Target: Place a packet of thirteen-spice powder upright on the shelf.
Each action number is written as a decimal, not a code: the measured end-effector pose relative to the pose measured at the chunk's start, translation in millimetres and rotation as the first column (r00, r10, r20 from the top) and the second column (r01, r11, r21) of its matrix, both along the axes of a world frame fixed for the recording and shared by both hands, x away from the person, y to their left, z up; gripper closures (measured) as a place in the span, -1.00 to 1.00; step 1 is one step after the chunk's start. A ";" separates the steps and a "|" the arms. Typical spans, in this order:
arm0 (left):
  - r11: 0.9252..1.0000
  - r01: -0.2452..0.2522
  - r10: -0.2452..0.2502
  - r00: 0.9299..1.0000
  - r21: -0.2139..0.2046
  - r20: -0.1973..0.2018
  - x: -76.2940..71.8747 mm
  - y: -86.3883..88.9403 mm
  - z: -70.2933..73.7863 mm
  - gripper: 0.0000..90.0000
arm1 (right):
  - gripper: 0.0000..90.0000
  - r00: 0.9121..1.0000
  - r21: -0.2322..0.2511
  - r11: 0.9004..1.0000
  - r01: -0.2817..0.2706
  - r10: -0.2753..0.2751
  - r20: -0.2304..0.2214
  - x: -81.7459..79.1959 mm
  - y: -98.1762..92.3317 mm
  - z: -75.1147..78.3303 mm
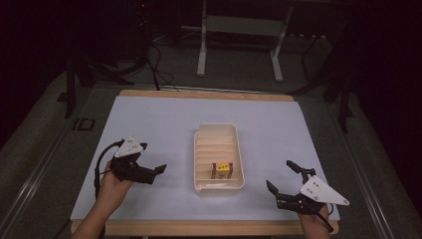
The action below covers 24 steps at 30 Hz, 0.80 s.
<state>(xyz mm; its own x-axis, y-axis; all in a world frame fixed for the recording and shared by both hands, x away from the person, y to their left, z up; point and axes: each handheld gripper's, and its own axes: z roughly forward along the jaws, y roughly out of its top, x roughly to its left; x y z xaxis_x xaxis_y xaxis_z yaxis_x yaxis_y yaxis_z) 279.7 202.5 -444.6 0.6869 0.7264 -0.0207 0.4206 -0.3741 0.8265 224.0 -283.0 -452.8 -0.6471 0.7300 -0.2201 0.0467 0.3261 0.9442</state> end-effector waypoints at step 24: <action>1.000 -0.015 0.016 0.999 0.010 -0.041 -38.2 22.2 -26.1 -0.96 | -0.67 0.999 -0.001 1.000 0.026 -0.026 0.024 -1.0 -1.1 0.1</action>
<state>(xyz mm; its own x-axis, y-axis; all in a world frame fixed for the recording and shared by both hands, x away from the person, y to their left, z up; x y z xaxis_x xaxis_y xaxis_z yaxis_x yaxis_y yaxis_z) 241.5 224.7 -470.6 0.6743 0.7373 -0.0415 0.4601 -0.3755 0.8046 223.0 -284.1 -452.7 -0.6224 0.7462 -0.2361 0.0328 0.3263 0.9447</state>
